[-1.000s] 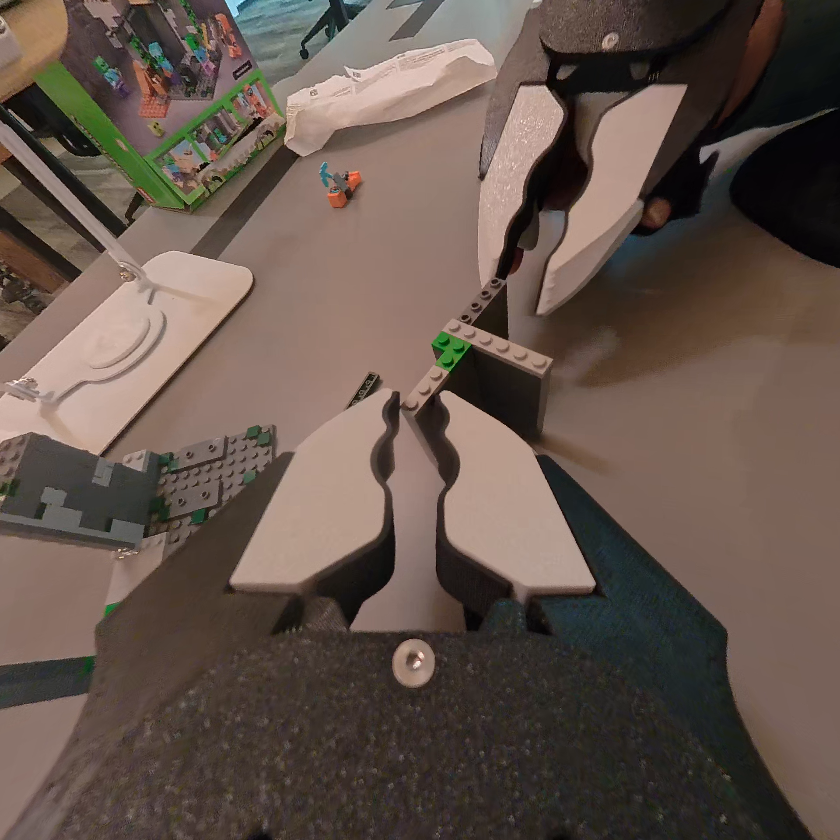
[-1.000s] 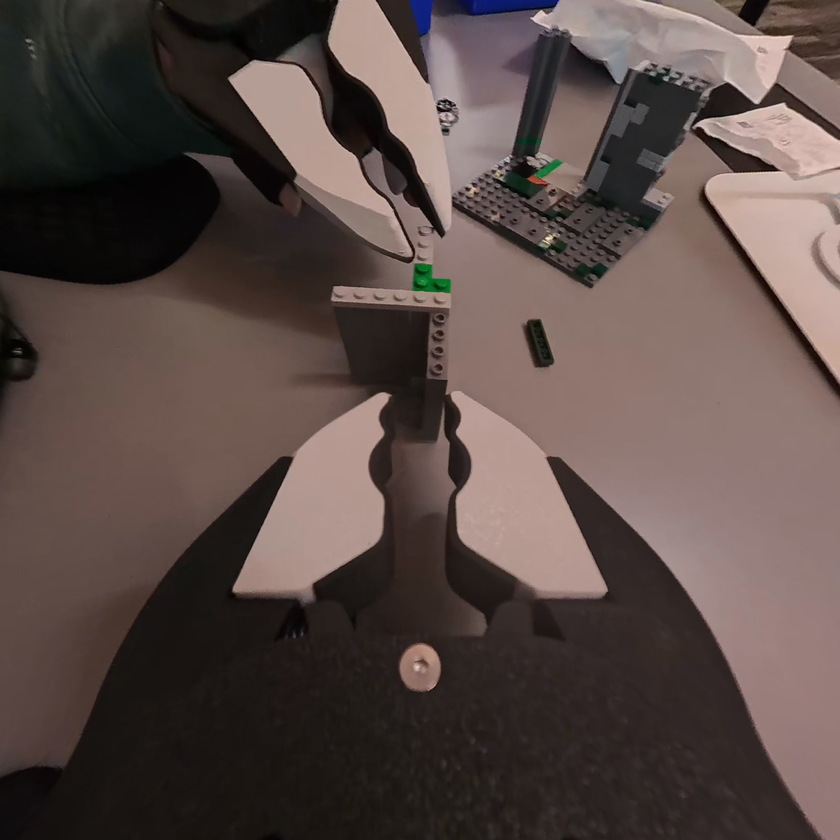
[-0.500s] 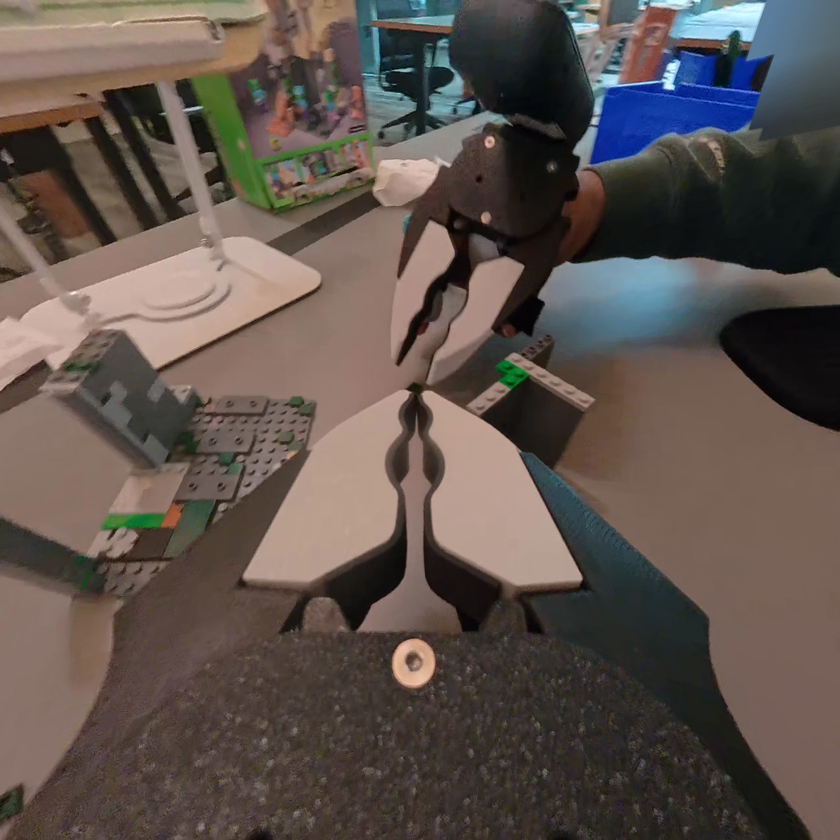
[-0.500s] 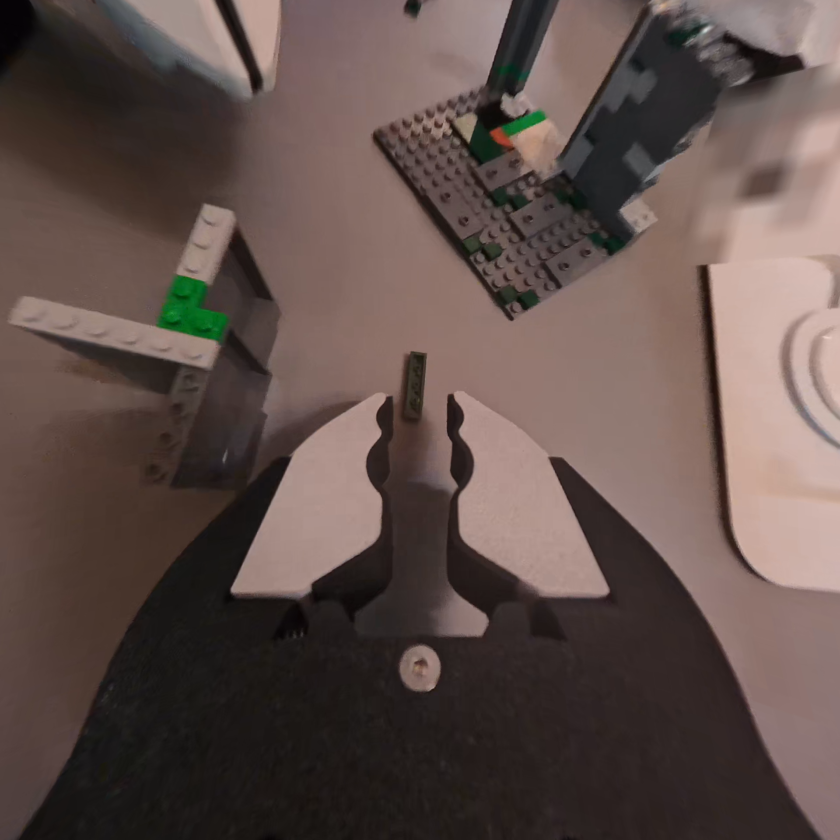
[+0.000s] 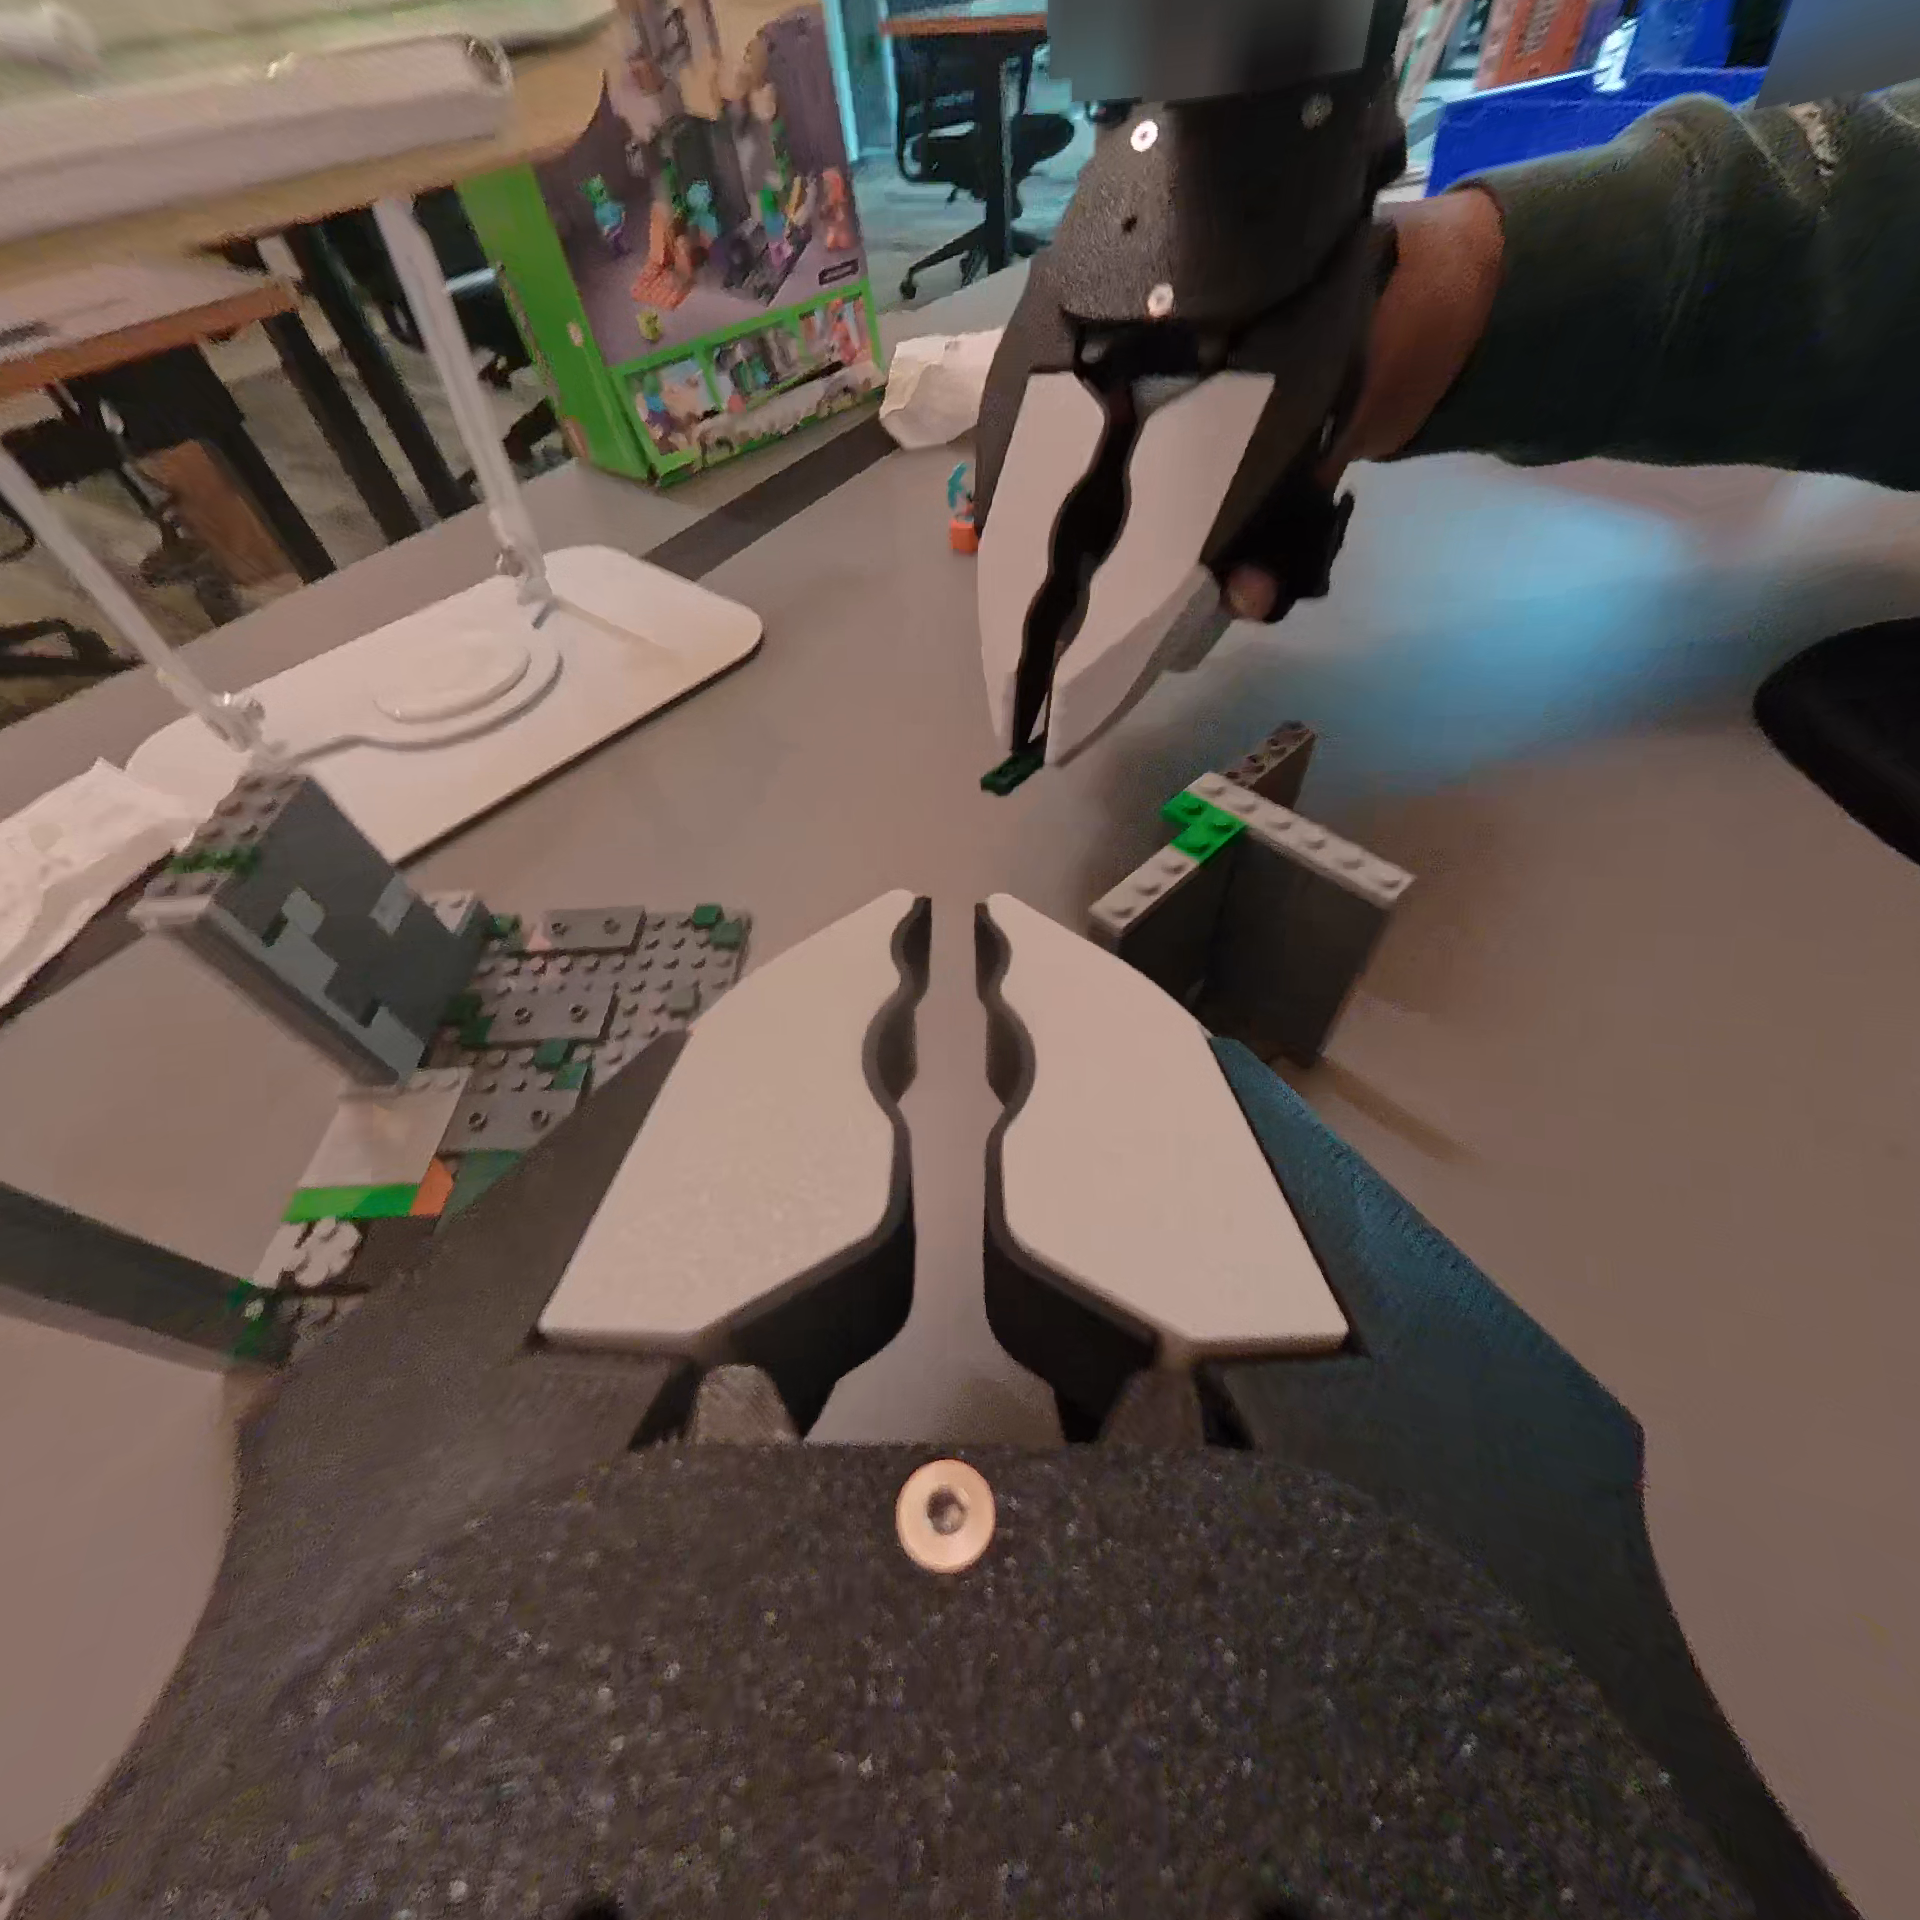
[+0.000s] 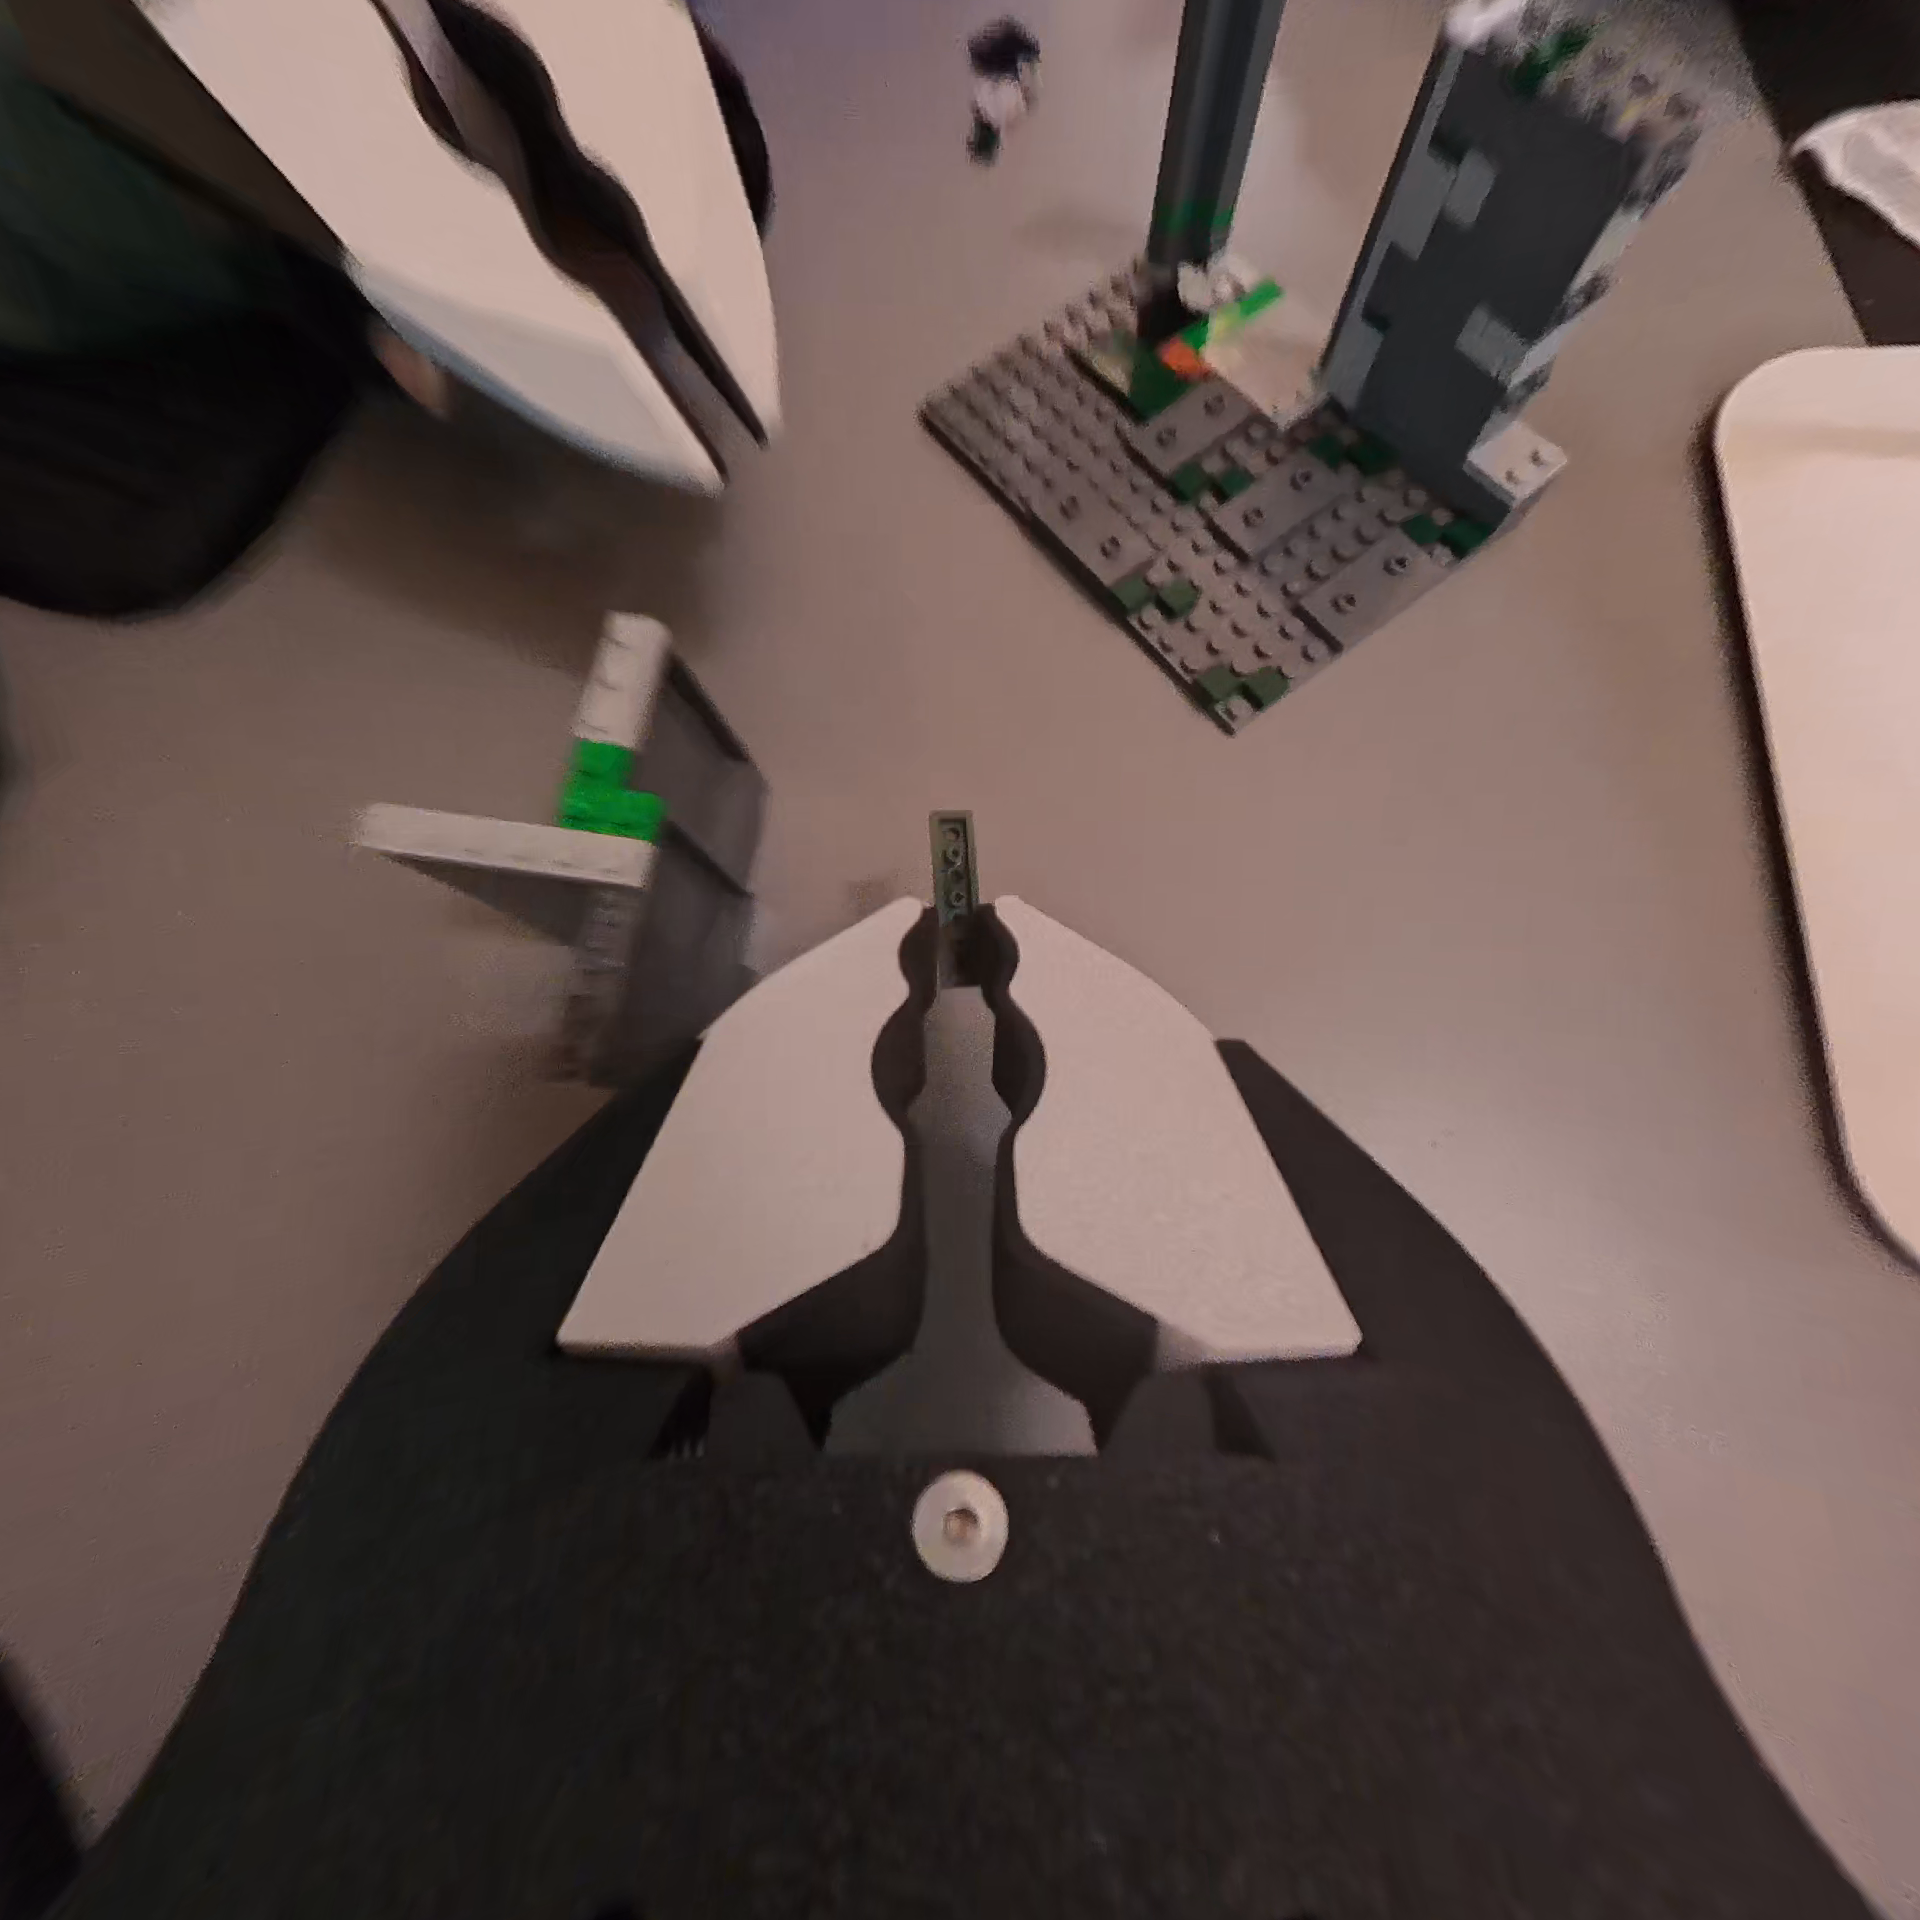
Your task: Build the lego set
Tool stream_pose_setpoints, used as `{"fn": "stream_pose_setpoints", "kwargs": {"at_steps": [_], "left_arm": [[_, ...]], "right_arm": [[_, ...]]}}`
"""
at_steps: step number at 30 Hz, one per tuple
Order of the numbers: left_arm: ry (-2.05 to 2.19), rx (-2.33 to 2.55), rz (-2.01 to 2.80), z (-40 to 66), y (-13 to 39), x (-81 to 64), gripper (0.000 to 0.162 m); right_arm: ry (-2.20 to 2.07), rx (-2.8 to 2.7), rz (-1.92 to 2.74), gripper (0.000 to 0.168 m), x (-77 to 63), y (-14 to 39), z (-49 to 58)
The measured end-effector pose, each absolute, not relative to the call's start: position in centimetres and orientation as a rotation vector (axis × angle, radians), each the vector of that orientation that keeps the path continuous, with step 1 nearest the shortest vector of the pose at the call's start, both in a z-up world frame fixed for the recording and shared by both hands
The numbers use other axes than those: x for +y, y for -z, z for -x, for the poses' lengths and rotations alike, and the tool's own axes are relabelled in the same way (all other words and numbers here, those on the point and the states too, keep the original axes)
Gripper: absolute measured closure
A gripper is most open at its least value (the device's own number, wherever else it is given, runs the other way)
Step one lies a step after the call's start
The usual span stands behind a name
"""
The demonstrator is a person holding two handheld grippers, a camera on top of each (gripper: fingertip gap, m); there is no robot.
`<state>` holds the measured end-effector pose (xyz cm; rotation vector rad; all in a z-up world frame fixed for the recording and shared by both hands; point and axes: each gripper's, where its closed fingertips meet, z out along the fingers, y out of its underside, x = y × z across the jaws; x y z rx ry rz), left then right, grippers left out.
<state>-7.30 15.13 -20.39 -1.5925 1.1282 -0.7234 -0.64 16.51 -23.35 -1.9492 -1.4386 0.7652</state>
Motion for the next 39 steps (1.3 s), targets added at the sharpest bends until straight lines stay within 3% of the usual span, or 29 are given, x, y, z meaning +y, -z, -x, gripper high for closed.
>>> {"fn": "stream_pose_setpoints", "kwargs": {"at_steps": [7,13,16,18,22,26,34,39], "left_arm": [[0.939,1.196,1.368,4.3,15.1,9.8,0.143],[0.925,1.466,1.111,2.2,14.3,3.7,0.135],[0.935,1.536,1.039,2.1,14.3,1.6,0.141],[0.931,1.571,1.012,2.1,14.3,0.7,0.156],[0.955,1.555,1.06,2.1,13.9,0.4,0.157],[1.085,1.481,1.176,2.3,13.9,0.8,0.157],[1.406,1.222,1.558,3.4,15.8,3.3,0.157],[1.553,1.207,1.717,3.0,17.6,2.4,0.158]], "right_arm": [[-1.175,-1.294,1.961,0.161,9.5,16.2,0.0],[-1.607,-1.206,1.98,0.161,3.3,14.8,1.9],[-1.717,-1.194,1.987,0.161,1.5,14.9,2.4],[-1.779,-1.163,1.995,0.161,0.8,14.6,2.6],[-1.812,-1.079,1.98,0.161,0.6,13.9,2.4],[-1.67,-1.036,1.855,0.156,1.4,12.9,2.1],[-0.531,-1.303,1.534,0.126,2.9,16.3,1.0],[-0.5,-1.304,1.467,0.142,2.2,18.4,2.3]]}}
